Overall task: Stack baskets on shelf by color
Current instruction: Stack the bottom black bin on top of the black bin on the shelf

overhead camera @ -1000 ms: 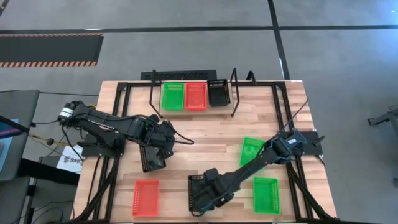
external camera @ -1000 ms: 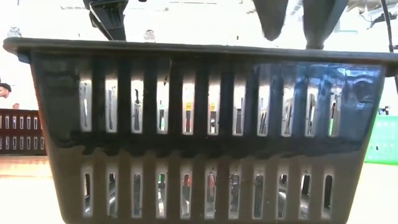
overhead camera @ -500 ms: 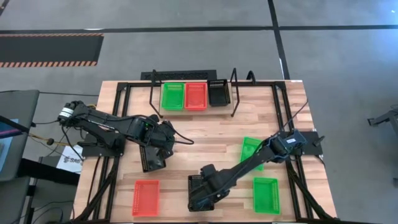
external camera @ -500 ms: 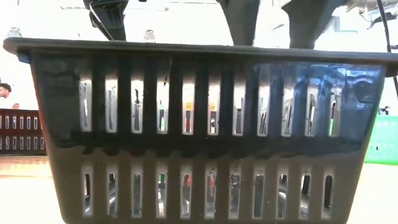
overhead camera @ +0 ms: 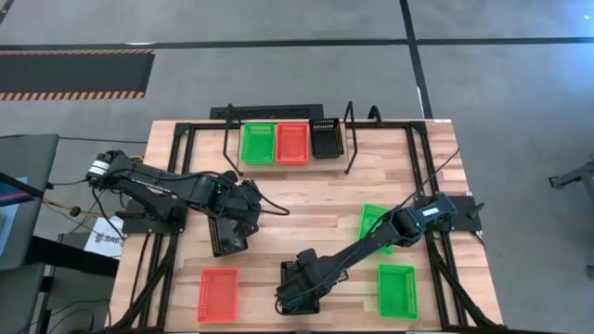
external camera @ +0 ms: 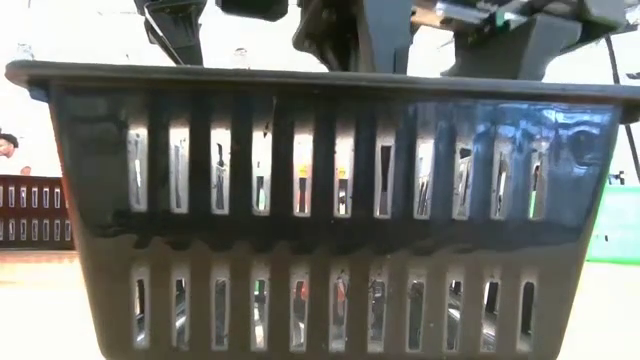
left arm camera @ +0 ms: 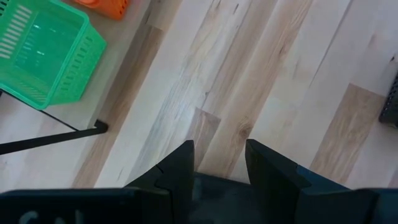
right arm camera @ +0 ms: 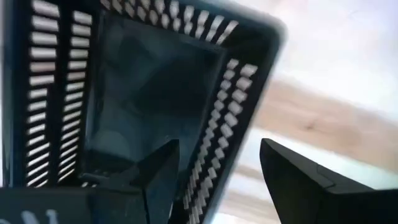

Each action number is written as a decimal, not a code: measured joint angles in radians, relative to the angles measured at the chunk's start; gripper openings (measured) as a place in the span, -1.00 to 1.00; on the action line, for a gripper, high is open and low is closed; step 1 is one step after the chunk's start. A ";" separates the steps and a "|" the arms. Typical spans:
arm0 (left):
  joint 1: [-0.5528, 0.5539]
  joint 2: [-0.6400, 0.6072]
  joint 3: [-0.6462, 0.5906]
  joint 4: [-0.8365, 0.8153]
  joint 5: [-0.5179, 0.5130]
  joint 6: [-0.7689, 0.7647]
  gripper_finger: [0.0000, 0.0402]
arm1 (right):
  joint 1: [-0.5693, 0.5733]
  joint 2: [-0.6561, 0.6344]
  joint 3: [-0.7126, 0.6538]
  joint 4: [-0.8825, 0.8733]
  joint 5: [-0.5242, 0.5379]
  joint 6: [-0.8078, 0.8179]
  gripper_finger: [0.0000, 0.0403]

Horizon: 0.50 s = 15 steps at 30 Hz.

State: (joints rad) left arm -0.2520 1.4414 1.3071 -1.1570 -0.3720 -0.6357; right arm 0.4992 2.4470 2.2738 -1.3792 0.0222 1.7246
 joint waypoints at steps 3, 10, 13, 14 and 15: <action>0.000 0.000 0.000 -0.001 0.000 0.000 -0.34 | 0.000 0.014 0.000 0.004 -0.009 0.001 0.21; 0.000 0.000 0.000 -0.003 0.000 0.000 -0.34 | -0.011 0.013 0.000 0.005 -0.065 -0.030 -0.07; 0.000 0.000 0.000 -0.003 0.000 0.000 -0.34 | -0.018 0.013 0.000 0.007 -0.093 -0.059 -0.35; 0.000 0.000 0.000 -0.003 0.000 0.000 -0.34 | -0.021 0.013 0.000 0.007 -0.103 -0.069 -0.47; 0.000 0.000 0.000 -0.003 0.000 0.000 -0.34 | -0.022 0.013 0.000 0.010 -0.104 -0.079 -0.58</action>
State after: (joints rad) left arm -0.2520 1.4414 1.3071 -1.1599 -0.3721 -0.6353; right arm 0.4770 2.4599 2.2738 -1.3691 -0.0822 1.6461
